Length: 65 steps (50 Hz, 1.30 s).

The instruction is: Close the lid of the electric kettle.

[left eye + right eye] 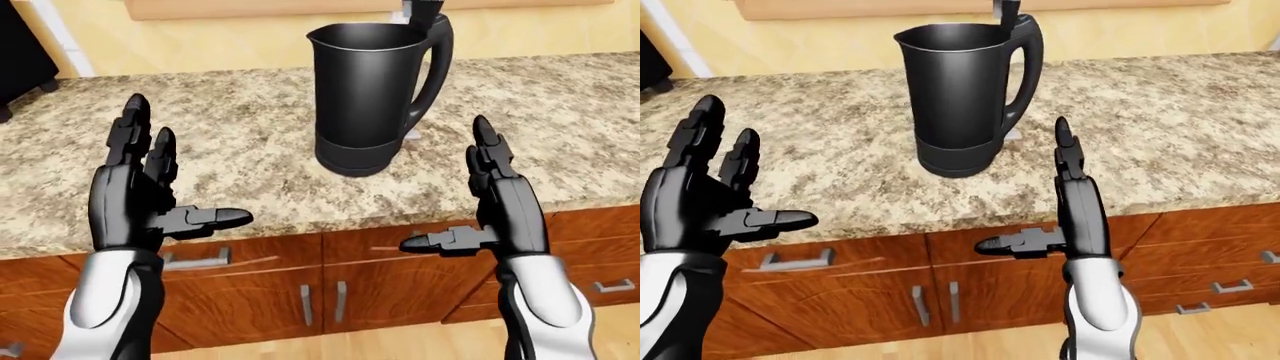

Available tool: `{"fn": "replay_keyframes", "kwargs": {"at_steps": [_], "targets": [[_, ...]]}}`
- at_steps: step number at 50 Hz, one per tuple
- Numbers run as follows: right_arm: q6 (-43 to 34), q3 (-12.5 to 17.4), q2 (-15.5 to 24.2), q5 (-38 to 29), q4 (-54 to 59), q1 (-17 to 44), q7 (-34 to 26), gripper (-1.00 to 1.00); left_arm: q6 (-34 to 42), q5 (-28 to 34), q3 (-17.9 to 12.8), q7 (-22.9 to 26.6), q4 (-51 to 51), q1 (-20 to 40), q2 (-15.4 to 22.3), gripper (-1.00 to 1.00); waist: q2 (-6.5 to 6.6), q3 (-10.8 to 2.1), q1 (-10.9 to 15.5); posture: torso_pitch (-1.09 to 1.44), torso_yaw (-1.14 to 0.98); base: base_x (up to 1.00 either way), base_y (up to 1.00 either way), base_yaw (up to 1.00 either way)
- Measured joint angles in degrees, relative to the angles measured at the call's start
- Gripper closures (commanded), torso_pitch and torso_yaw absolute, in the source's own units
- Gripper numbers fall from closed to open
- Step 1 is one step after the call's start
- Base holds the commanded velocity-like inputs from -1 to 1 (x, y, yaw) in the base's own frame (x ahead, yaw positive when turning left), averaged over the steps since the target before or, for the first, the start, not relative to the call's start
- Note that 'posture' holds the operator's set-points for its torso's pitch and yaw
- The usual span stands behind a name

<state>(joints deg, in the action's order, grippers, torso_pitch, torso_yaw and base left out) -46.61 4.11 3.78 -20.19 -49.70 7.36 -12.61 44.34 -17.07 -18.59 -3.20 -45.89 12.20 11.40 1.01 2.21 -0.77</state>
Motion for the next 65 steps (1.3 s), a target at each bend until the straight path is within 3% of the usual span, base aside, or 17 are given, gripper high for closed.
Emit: {"fn": "replay_keyframes", "kwargs": {"at_steps": [4, 7, 28, 52, 58, 65], "targets": [[-0.93, -0.35, 0.25, 0.58, 0.15, 0.2, -0.12, -1.0, -0.13, 1.55, 0.69, 0.12, 1.0, -0.7, -0.05, -1.0, -1.38, -0.17, 0.78, 0.0, 0.0, 0.0, 0.0, 0.0], [-0.54, -0.01, 0.23, 0.84, -0.01, 0.29, 0.16, -1.0, 0.0, 2.07, 0.87, 0.58, 0.48, -0.6, -0.31, -1.0, -1.63, -0.42, 0.99, 0.0, 0.0, 0.0, 0.0, 0.0], [-0.62, 1.2, 0.42, 3.15, -0.08, 0.61, 1.94, -1.0, -0.49, 2.77, 1.2, 1.53, 0.14, -0.5, -0.8, -1.0, -0.45, -1.08, 1.01, 0.0, 0.0, 0.0, 0.0, 0.0], [-1.82, 1.14, 1.15, 4.17, -0.74, 1.88, 2.74, -1.0, -0.99, 2.97, 0.85, 1.76, 0.98, -0.49, -0.65, -1.0, -0.74, -0.99, 0.97, 0.0, 0.0, 0.0, 0.0, 0.0], [-3.69, 1.12, 2.01, 3.33, -2.03, 3.14, 2.12, -1.0, -4.23, 3.94, 1.45, 2.4, 4.46, -1.05, -0.97, -1.0, -0.8, -0.91, 1.01, 0.0, 0.0, 0.0, 0.0, 0.0], [-6.6, 2.07, 3.48, 2.59, -1.25, 6.72, 1.06, -1.0, -2.61, 3.45, 0.57, 2.2, 1.83, -0.8, -0.67, -1.0, -0.8, -0.78, 0.88, 0.0, 0.0, 0.0, 0.0, 0.0]]}}
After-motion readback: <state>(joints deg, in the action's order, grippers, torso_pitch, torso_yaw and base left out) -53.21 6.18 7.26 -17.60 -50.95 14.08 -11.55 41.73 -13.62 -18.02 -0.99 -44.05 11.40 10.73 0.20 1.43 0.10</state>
